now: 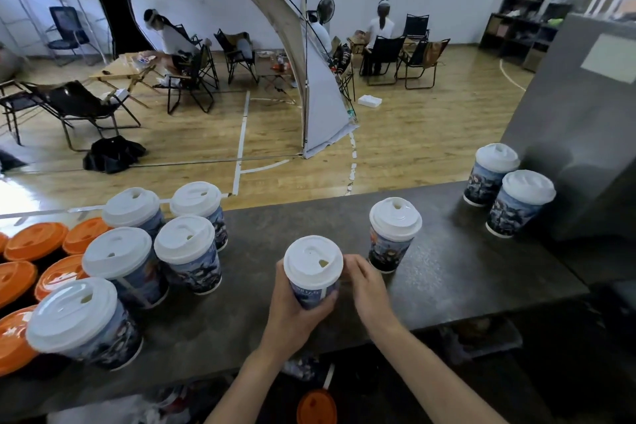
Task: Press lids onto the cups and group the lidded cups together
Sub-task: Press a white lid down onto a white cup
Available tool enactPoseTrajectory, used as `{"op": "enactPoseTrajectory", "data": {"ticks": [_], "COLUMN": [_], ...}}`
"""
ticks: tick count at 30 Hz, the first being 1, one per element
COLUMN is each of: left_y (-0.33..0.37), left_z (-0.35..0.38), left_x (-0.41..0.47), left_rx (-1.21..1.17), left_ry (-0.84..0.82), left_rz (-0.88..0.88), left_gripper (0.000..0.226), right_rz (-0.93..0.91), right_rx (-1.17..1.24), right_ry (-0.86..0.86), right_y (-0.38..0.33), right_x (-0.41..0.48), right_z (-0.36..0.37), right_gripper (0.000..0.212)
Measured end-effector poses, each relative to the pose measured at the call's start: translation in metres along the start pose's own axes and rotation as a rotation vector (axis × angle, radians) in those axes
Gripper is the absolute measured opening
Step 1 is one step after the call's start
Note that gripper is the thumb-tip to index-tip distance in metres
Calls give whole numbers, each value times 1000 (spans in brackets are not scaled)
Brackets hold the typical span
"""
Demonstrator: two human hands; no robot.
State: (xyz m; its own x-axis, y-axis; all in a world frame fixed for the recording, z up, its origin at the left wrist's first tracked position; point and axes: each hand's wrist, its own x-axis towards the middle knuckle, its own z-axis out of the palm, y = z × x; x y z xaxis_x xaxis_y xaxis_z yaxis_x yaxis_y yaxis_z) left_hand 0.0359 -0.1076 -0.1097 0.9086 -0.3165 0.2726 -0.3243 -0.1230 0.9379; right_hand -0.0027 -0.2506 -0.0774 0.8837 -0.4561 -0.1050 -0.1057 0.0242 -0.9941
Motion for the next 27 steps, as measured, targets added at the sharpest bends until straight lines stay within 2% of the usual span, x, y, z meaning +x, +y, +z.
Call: {"op": "enactPoseTrajectory", "data": {"ticks": [3, 4, 6, 7, 9, 11, 14, 17, 19, 22, 26, 27], "left_y": [0, 1, 2, 2, 2, 0, 7, 36, 69, 129, 192, 205], "left_z": [2, 3, 6, 7, 9, 11, 13, 8, 1, -3, -13, -16], "left_x": [0, 0, 1, 2, 5, 10, 24, 50, 71, 90, 102, 102], "left_rx": [-18, -24, -39, -44, -44, -28, -71, -307, -406, -421, -408, -400], "left_ry": [12, 9, 14, 22, 29, 34, 48, 198, 266, 199, 129, 110], "left_rz": [-10, -15, -28, -34, -38, -46, -131, -255, -234, -144, -91, -89], "left_gripper": [82, 82, 81, 81, 80, 80, 70, 50, 47, 57, 31, 33], "right_rz": [-8, -22, -88, -116, -121, -94, -43, -28, -71, -182, -285, -305], "right_rx": [-101, -154, -245, -265, -315, -320, -263, -142, 30, 228, 317, 331], "right_ry": [166, 279, 466, 500, 440, 342, 232, 159, 94, -13, -80, -96], "right_y": [29, 33, 29, 26, 22, 15, 3, -16, -42, -96, -163, -177], "right_x": [-20, -23, -21, -15, 5, 27, 42, 40, 39, 30, 15, 11], "right_z": [-26, -34, -48, -54, -63, -66, -64, -59, -49, -30, -24, -26], "right_gripper": [6, 9, 43, 64, 98, 108, 84, 85, 80, 76, 69, 64]}}
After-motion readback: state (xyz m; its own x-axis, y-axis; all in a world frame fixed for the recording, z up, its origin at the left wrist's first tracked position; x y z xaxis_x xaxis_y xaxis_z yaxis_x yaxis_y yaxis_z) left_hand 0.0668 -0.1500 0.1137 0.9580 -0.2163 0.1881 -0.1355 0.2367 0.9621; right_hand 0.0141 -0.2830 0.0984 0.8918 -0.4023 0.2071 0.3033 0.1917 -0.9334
